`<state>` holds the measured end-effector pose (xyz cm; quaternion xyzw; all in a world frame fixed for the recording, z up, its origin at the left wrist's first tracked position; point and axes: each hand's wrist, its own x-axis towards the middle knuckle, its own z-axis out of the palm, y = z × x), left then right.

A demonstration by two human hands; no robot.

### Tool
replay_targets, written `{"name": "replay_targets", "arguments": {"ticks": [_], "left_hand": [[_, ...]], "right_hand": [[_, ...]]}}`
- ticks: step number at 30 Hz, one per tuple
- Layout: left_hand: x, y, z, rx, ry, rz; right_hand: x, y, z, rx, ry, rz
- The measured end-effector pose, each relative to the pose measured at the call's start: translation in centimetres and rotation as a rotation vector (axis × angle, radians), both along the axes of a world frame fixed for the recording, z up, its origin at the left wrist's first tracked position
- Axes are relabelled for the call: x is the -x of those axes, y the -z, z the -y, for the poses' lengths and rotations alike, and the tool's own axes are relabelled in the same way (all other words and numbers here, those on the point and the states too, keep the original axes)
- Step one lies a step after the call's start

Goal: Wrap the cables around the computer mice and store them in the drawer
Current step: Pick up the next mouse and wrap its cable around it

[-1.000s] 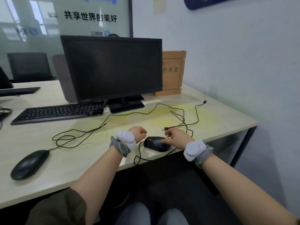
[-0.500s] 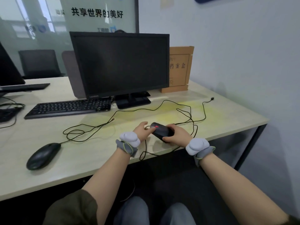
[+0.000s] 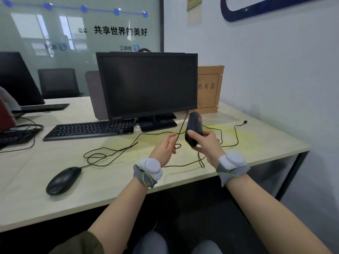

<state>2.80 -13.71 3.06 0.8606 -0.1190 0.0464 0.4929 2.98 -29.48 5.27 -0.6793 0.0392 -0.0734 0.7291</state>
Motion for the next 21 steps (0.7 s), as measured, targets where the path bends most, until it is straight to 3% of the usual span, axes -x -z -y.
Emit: {"name": "replay_targets", "arguments": {"ticks": [2,7,10,15,19,21], "left_hand": [[0.4,0.4,0.1,-0.052,0.031,0.079],[-0.3,0.8,0.2,-0.072,-0.032,0.1],[-0.2,1.4,-0.3,-0.037,-0.049,0.1],[0.3,2.7,-0.5,-0.032,0.098,-0.01],[0.7,2.3,-0.7,-0.015,0.241,-0.115],[0.9,1.7,-0.5,-0.059,0.271,-0.181]], "right_hand": [[0.1,-0.5,-0.4,-0.142,-0.036,-0.061],[0.8,-0.7,-0.8,-0.23,-0.145,-0.117],[0.7,-1.2,-0.3,-0.321,-0.1,-0.074],[0.3,-2.2,0.6,-0.419,0.032,0.03],[-0.2,-1.9,1.3,-0.097,0.189,-0.003],[-0.3,-1.3,1.2,-0.105,0.179,-0.046]]}}
